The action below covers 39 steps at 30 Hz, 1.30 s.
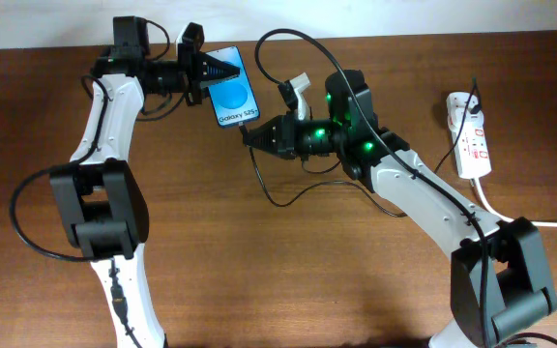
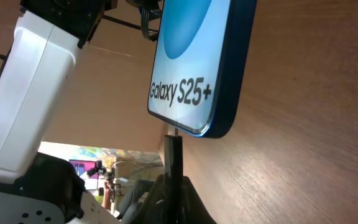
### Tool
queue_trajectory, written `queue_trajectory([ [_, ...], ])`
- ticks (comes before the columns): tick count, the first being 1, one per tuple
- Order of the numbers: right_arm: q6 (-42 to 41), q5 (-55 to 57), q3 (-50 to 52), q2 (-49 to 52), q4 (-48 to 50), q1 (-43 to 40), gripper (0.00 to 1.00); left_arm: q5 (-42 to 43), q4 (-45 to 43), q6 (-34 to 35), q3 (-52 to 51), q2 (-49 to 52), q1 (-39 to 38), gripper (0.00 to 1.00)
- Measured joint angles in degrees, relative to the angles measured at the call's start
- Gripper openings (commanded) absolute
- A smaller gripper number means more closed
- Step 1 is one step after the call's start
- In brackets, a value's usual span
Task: Plug charger to phone and switch on socket
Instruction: 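Lower the plugged phone onto the table with the left gripper and release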
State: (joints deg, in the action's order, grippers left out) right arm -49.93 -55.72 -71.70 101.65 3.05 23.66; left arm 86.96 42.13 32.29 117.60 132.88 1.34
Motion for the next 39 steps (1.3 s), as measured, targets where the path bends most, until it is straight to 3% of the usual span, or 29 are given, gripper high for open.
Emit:
queue_trajectory([
  [22, -0.87, 2.27, 0.70, 0.00, 0.00, -0.02, 0.04, -2.67, 1.99, -2.95, 0.00, 0.00, -0.96, 0.00],
  [24, -0.90, 1.95, 0.74, 0.00, 0.00, -0.26, 0.23, -2.84, 1.99, -2.93, 0.02, 0.00, -1.07, 0.00],
  [28, -0.07, 4.48, 0.66, -0.07, -0.50, -5.11, 0.27, -1.95, 2.62, -3.91, 0.00, 0.00, -3.89, 0.00],
  [30, 3.19, 3.96, 0.22, -0.39, -6.47, -9.46, 0.30, -2.25, 1.03, -4.26, -0.07, 0.02, -4.33, 0.00],
  [34, 16.55, 10.91, 0.35, -6.51, -29.83, -17.25, 0.31, -1.05, 0.20, -7.89, -0.04, 0.02, -4.07, 0.00],
  [37, 22.45, 18.95, 0.31, -15.43, -39.93, -20.11, 0.34, -11.89, 9.88, -13.05, 0.17, 0.02, -5.49, 0.00],
  [39, 25.38, 25.83, 0.31, -22.32, -45.51, -20.48, 0.34, -24.48, 18.64, -18.47, 0.00, 0.02, -8.24, 0.00],
])
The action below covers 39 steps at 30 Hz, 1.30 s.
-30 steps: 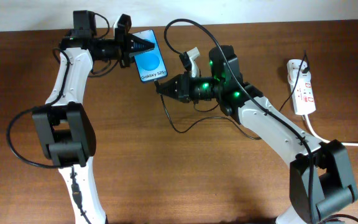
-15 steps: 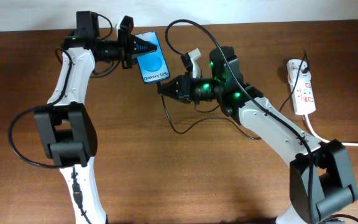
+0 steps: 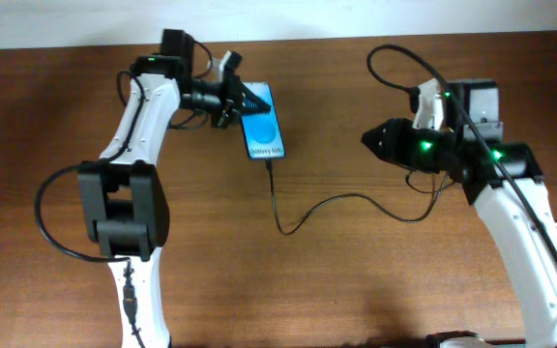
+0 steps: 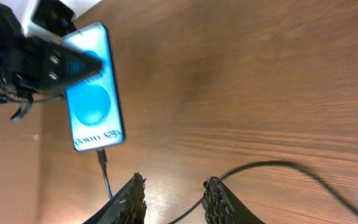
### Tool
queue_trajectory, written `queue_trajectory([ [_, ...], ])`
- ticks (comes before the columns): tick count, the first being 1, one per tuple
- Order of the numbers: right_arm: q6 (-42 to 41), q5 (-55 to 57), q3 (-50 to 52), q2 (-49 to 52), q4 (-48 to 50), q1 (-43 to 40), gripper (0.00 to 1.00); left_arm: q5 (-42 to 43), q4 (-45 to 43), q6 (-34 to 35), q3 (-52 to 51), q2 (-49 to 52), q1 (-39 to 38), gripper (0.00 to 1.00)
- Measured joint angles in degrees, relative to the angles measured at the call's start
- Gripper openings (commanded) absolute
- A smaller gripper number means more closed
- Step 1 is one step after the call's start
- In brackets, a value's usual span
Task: Plug charger to phone and switch on socket
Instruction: 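Lower the plugged phone onto the table with the left gripper and release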
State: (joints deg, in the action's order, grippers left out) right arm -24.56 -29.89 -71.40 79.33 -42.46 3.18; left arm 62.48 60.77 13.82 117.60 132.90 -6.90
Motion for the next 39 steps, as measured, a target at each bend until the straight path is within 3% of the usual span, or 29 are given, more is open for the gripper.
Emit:
queue_trajectory([
  [6, 3.61, 5.49, -0.11, -0.52, -5.16, 0.00, 0.34, -14.01, 6.93, -15.13, 0.07, 2.95, 0.35, 0.00],
  [11, 5.29, 6.58, -0.11, -0.52, -6.19, 0.00, 0.34, -18.40, 7.13, -20.28, 0.04, 7.93, 0.44, 0.00],
  [15, 5.35, 8.46, -0.11, -0.52, -7.85, 0.00, 0.34, -18.60, 7.15, -20.52, 0.04, 10.10, 0.44, 0.00],
  [18, 5.51, 8.90, -0.11, -0.52, -8.17, 0.00, 0.35, -18.82, 6.95, -20.26, 0.04, 10.49, 0.44, 0.08],
  [20, 5.51, 8.94, -0.11, -0.52, -8.31, 0.00, 0.35, -19.65, 7.15, -20.02, 0.04, 10.49, 0.44, 0.17],
  [22, 5.53, 9.05, -0.11, -0.52, -8.33, 0.00, 0.35, -21.38, 7.13, -20.06, 0.04, 10.49, 0.44, 0.34],
  [23, 5.53, 9.09, -0.11, -0.52, -8.33, 0.00, 0.41, -22.36, 7.13, -20.13, 0.04, 10.49, 0.44, 0.38],
  [26, 5.62, 9.09, -0.11, -0.52, -8.33, 0.00, 0.42, -22.91, 7.17, -20.24, 0.04, 10.49, 0.44, 0.42],
  [28, 5.66, 9.09, -0.11, -0.52, -8.35, 0.00, 0.43, -22.88, 7.21, -20.24, 0.04, 10.49, 0.44, 0.50],
  [30, 5.64, 9.09, -0.11, -0.52, -8.35, 0.00, 0.47, -23.37, 7.65, -19.65, 0.20, 10.47, 0.48, 0.51],
  [39, 6.03, 9.09, -0.11, -0.52, -9.22, 0.00, 0.47, -45.53, 11.13, -11.13, 1.53, 8.15, 0.44, 0.54],
])
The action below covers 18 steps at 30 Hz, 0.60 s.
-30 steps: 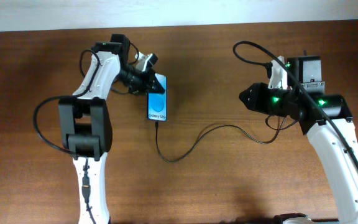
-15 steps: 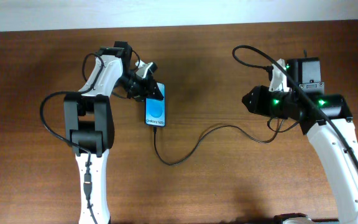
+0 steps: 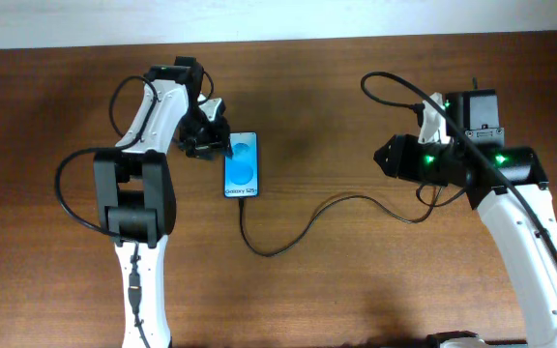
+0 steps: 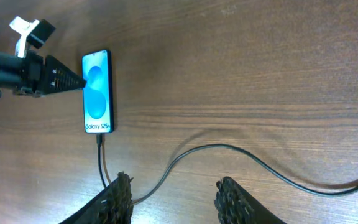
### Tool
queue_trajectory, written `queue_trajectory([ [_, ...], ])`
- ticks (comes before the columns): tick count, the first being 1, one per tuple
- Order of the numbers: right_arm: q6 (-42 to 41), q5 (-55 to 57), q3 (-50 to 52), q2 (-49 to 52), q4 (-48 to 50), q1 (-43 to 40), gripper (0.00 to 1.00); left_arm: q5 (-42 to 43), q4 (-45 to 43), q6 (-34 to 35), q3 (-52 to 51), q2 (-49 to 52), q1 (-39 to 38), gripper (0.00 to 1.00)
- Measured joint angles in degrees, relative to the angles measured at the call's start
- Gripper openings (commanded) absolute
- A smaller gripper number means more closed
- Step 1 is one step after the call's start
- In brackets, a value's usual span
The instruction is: Plug charger to phone and switch on socket
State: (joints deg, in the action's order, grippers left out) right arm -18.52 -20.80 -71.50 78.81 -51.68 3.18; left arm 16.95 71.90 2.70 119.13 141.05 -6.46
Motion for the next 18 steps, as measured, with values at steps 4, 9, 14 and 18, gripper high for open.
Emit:
queue_trajectory([
  [4, 1.25, 0.00, -0.04, 0.00, -1.73, -0.11, 0.47, -5.73, 4.24, 1.44, 3.39, 1.01, 0.76, 0.54],
  [9, 2.97, 0.02, -8.07, -0.57, -9.66, -8.07, 0.47, -9.53, 19.61, 3.19, 31.87, 2.16, 6.73, 0.56],
  [14, 5.16, -0.04, -10.71, -3.85, -14.80, -18.58, 0.51, -9.73, 24.63, 3.85, 49.94, 0.52, 7.08, 0.99],
  [18, 6.93, -0.17, -10.84, -6.54, -17.57, -26.99, 0.52, -9.73, 24.74, 3.85, 50.07, 0.04, 7.08, 0.99],
])
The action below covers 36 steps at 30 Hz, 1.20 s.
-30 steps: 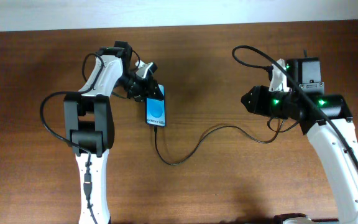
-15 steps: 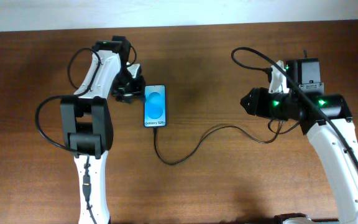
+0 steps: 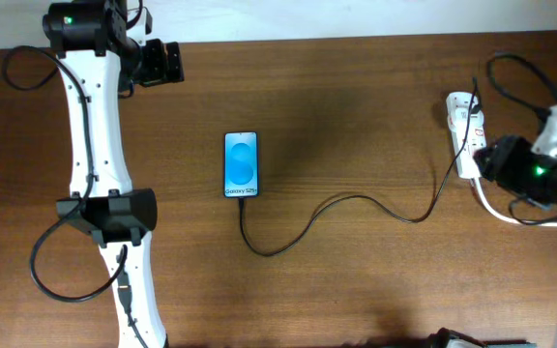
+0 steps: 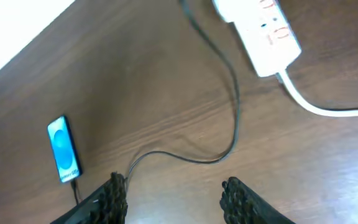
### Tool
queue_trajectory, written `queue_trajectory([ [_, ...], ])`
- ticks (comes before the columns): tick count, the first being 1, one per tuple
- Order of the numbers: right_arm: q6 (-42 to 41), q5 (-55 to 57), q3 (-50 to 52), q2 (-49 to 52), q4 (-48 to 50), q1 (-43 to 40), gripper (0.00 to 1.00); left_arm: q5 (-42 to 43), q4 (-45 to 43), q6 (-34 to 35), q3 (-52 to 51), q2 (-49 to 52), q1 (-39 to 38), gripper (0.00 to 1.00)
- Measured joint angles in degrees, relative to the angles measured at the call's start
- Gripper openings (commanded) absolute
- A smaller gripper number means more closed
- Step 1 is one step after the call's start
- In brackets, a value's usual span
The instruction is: Plug charger to phone and switch on socket
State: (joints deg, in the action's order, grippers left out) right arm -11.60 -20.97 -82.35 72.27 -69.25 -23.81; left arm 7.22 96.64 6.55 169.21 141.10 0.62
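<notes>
The blue phone point(image 3: 241, 164) lies flat on the table, screen up, with the black charger cable point(image 3: 356, 199) plugged into its lower end. That cable curves right and up to the white socket strip point(image 3: 467, 145). My right gripper point(image 3: 494, 160) is beside the strip's near end, open and empty. In the right wrist view its fingers point(image 4: 114, 194) are spread wide over bare wood, with the socket strip point(image 4: 260, 31) at the top and the phone point(image 4: 64, 149) far left. My left gripper point(image 3: 162, 62) is at the far left back, away from the phone, holding nothing.
A thick white mains lead point(image 4: 322, 109) leaves the strip toward the right edge. The loose cable loop point(image 3: 259, 246) lies on the wood below the phone. The left arm's white links point(image 3: 90, 145) stand along the table's left side.
My left gripper has left the phone's top edge and is now at the far back left. My right gripper has moved right, to beside the socket strip. The phone has not moved.
First my left gripper held the phone at the back while my right gripper had the plug at its port. Then the cable was in the phone and my right gripper stood open, off to the right. The phone later lay flat, and now both grippers are away from it.
</notes>
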Motion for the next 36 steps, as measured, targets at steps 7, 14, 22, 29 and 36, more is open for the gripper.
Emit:
queue_trajectory([
  [7, 2.78, -0.04, -0.11, -0.02, -1.90, -0.52, 0.53, -0.02, 0.00, 0.00, 0.00, 0.00, 0.00, 0.99],
  [14, 3.61, 1.05, -0.11, -0.02, -2.10, -0.55, 0.73, 0.00, 0.00, 0.00, 0.00, 0.00, 0.00, 0.99],
  [22, 2.08, -0.33, -0.50, 14.25, 10.62, -9.81, 0.81, 0.00, 0.04, 0.00, 0.00, 0.00, 0.00, 0.99],
  [29, -0.79, 7.32, -0.70, 33.94, 28.48, -11.15, 0.98, 0.00, 0.02, 0.00, 0.00, -0.02, 0.00, 0.99],
  [36, -1.25, 10.84, -0.70, 43.78, 39.30, -9.27, 0.98, 0.00, 0.07, 0.00, 0.00, 0.00, 0.00, 0.99],
])
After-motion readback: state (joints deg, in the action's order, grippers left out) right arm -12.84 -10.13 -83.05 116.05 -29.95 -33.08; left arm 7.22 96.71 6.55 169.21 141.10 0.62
